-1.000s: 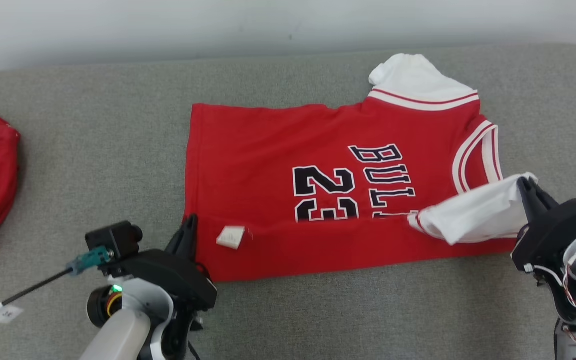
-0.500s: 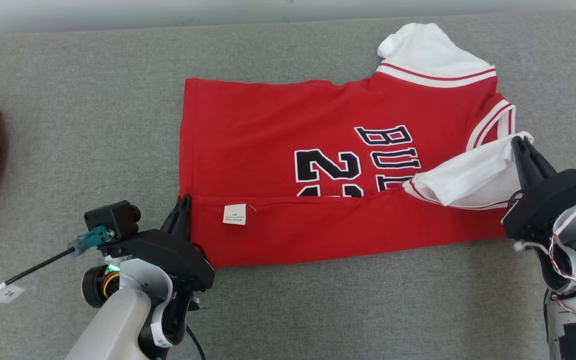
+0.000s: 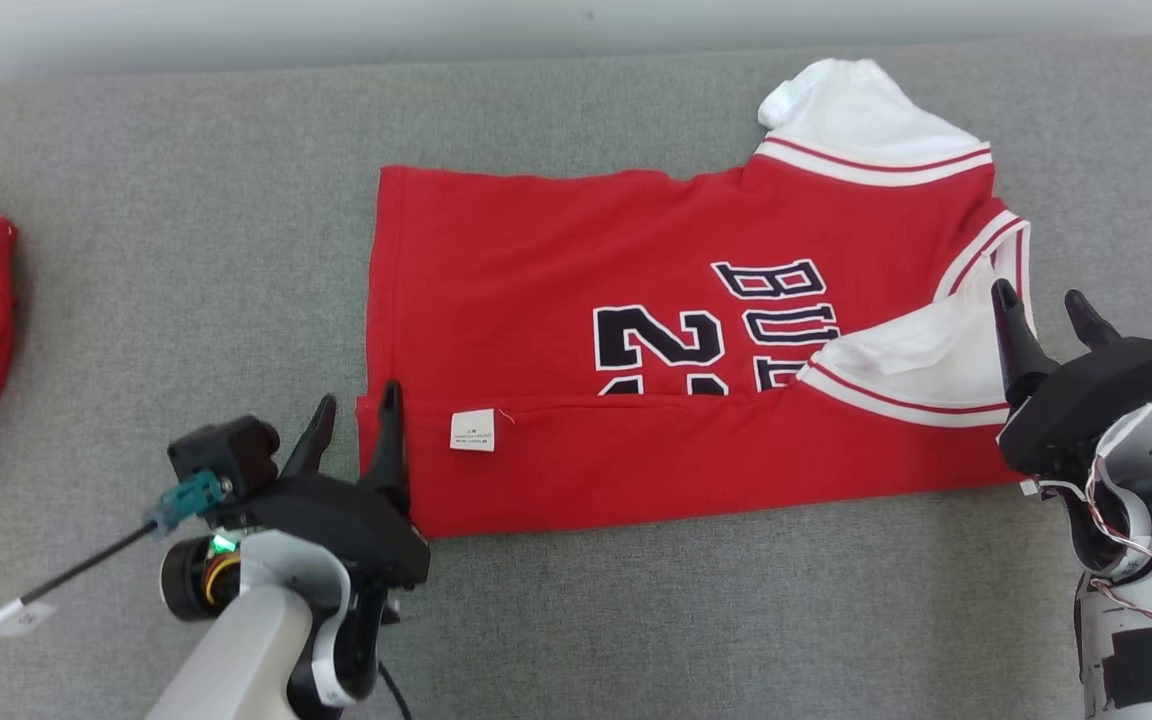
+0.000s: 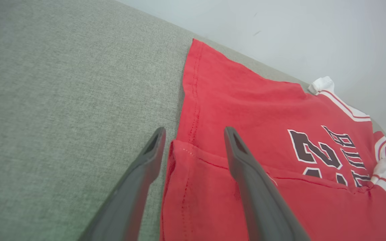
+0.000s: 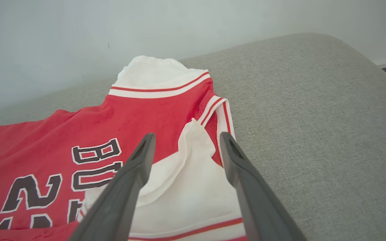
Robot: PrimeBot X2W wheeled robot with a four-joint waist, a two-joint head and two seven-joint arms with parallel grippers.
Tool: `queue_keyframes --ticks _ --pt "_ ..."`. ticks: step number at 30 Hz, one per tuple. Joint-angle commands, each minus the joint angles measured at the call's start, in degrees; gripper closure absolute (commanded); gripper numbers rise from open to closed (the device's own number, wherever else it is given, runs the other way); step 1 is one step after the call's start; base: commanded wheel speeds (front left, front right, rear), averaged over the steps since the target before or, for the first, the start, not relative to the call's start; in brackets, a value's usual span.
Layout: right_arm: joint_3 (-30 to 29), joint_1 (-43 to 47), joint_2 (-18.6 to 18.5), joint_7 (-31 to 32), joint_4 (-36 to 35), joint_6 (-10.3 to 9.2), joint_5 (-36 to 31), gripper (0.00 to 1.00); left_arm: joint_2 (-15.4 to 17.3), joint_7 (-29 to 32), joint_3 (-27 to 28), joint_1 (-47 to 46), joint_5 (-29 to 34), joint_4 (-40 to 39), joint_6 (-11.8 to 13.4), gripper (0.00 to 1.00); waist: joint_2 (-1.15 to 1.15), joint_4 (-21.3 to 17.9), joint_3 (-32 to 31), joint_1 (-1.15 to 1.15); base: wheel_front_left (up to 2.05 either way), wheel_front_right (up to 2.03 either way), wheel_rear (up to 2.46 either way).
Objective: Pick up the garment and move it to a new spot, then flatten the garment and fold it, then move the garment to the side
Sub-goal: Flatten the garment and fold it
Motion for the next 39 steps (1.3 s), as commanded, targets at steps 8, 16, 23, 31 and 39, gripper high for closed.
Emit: queue_keyframes --ticks 8,16,23,31,39 --pt "-2.8 5.7 0.5 3.2 -5.5 -0.13 1.0 0.0 2.7 -1.7 -2.3 5.1 3.7 -1.9 1.9 0.0 -0.01 -0.3 -2.6 0.0 0.0 0.0 0.0" --pt "-6.7 12.3 1.5 10.5 -9.4 -0.13 -4.5 0.0 6.3 2.6 -8.6 7.3 10.3 -4.2 5.5 0.0 -0.01 -1.0 -2.9 0.0 0.0 0.0 0.0" --pt "-7.7 10.7 2.2 10.6 -5.8 -0.13 -8.5 0.0 5.9 5.0 -10.0 6.4 10.9 -1.5 6.8 0.0 -0.01 -1.7 -1.7 0.0 0.0 0.0 0.0" --pt "-8.7 7.7 2.5 8.7 -1.1 -0.13 -10.2 0.0 5.4 5.3 -10.3 5.9 10.4 0.5 6.3 0.0 -0.01 -1.8 -0.1 0.0 0.0 0.0 0.0" --pt "-8.0 4.6 2.6 9.4 3.2 -0.13 -11.3 0.0 4.8 6.2 -11.0 4.7 10.0 2.7 5.6 0.0 -0.01 -1.7 1.1 0.0 0.0 0.0 0.0"
